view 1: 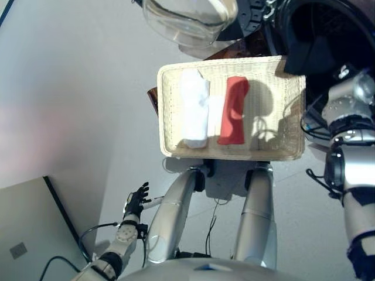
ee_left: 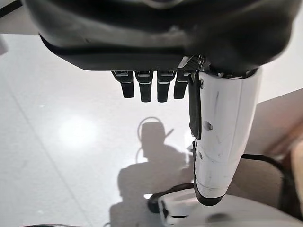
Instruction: Pick up the clothes and place them into the washing machine
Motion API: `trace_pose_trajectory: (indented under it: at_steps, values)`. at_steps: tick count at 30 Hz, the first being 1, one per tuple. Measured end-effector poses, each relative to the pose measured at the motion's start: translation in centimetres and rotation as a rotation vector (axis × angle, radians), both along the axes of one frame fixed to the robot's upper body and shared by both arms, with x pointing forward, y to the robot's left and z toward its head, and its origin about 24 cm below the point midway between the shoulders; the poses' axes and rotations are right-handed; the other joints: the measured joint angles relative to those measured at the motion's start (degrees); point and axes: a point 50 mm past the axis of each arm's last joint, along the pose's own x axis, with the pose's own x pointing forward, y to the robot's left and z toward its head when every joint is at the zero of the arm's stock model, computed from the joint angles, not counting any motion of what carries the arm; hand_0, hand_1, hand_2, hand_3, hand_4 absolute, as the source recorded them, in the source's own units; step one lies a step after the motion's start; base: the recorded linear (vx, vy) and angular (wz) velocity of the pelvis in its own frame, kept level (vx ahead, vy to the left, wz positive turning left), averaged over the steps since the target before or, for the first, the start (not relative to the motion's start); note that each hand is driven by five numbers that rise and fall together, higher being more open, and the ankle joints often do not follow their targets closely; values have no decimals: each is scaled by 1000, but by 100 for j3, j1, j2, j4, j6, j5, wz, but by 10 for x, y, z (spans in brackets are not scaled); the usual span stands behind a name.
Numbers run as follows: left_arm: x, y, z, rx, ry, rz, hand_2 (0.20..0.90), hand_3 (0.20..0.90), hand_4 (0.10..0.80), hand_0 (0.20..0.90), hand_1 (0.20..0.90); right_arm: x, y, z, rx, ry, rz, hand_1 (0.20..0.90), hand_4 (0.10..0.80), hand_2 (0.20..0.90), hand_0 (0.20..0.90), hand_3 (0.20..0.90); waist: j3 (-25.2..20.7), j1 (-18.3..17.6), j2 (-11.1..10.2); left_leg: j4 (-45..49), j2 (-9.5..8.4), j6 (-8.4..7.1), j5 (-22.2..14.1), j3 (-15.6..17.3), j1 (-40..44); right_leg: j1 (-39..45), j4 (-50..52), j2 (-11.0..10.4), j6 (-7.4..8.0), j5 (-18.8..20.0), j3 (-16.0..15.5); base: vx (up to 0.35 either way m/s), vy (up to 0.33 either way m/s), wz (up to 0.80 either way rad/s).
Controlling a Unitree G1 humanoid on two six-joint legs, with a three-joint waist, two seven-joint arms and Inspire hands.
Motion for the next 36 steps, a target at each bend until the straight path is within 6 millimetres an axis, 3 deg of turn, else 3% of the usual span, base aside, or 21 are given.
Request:
trace_pose_trajectory:
  at_steps: [4, 7, 8, 10, 17, 22, 28, 29, 30, 36]
  values:
    - [6, -2, 4, -5, -31, -7, 900, 900, 800, 900, 900, 0, 0, -15, 10, 50, 12, 200, 300, 200, 200, 200, -5, -58, -1, -230, -40, -84, 120, -180, 212, 231, -26, -59, -107, -63, -167, 11, 3, 22]
    - [4, -1, 3, -3, -26, -5, 900, 900, 800, 900, 900, -1, -2, -11, -10, 52, -5, 200, 300, 200, 200, 200, -16, -156, -1, -597, -133, -161, 369, -319, 261, 227, -154, -163, -142, -33, -301, -9, 26, 29]
    - [4, -1, 3, -4, -27, -6, 900, 900, 800, 900, 900, -3, -5, -9, -13, 54, -24, 200, 300, 200, 200, 200, -20, -136, 2, -695, -149, -131, 503, -323, 276, 213, -180, -177, -79, 61, -316, 1, 36, 20]
    - [2, -1, 2, -3, -23, -5, 900, 900, 800, 900, 900, -5, -8, -6, -34, 76, -63, 200, 300, 200, 200, 200, -38, -114, 8, -904, -137, -183, 579, -323, 294, 188, -301, -189, -156, 61, -364, 15, 44, 9]
    - [1, -4, 2, -1, -27, -16, 900, 900, 800, 900, 900, -11, -16, 4, -34, 91, -151, 200, 300, 200, 200, 200, -145, 11, 110, -1230, -162, -163, 748, -260, 249, 87, -557, -206, -140, 221, -340, -4, 17, -1]
    - [4, -8, 5, -13, -51, -27, 900, 900, 800, 900, 900, -15, -20, 17, -60, 69, -184, 200, 300, 200, 200, 200, -253, 44, 250, -1410, -235, -69, 841, -180, 226, -45, -565, -279, -67, 240, -257, 25, 1, 1]
    - [10, -21, 12, -53, -107, -59, 900, 900, 800, 900, 900, -25, -29, 63, -183, -18, -217, 200, 300, 200, 200, 200, -263, 131, 462, -1681, -355, -92, 993, -106, 152, -421, -298, -369, -45, 147, -125, -15, 5, 5]
    - [10, -22, 12, -57, -110, -59, 900, 900, 800, 900, 900, -26, -29, 67, -183, -28, -221, 782, 716, 782, 782, 782, -262, 152, 490, -1682, -352, -100, 999, -112, 132, -456, -268, -366, -49, 136, -127, -10, 12, 13]
    - [10, -23, 12, -59, -113, -61, 900, 900, 800, 900, 900, -28, -29, 73, -181, -45, -228, 900, 800, 900, 900, 900, -259, 173, 500, -1691, -353, -117, 1011, -112, 97, -532, -201, -366, -67, 109, -120, 5, -4, 8]
    - [10, -33, 12, -86, -115, -78, 900, 900, 800, 900, 900, -26, -22, 84, -203, -79, -227, 900, 800, 900, 900, 900, -256, 177, 552, -1766, -328, -206, 1055, -143, 98, -687, 13, -328, -176, -28, -114, 25, -8, 4]
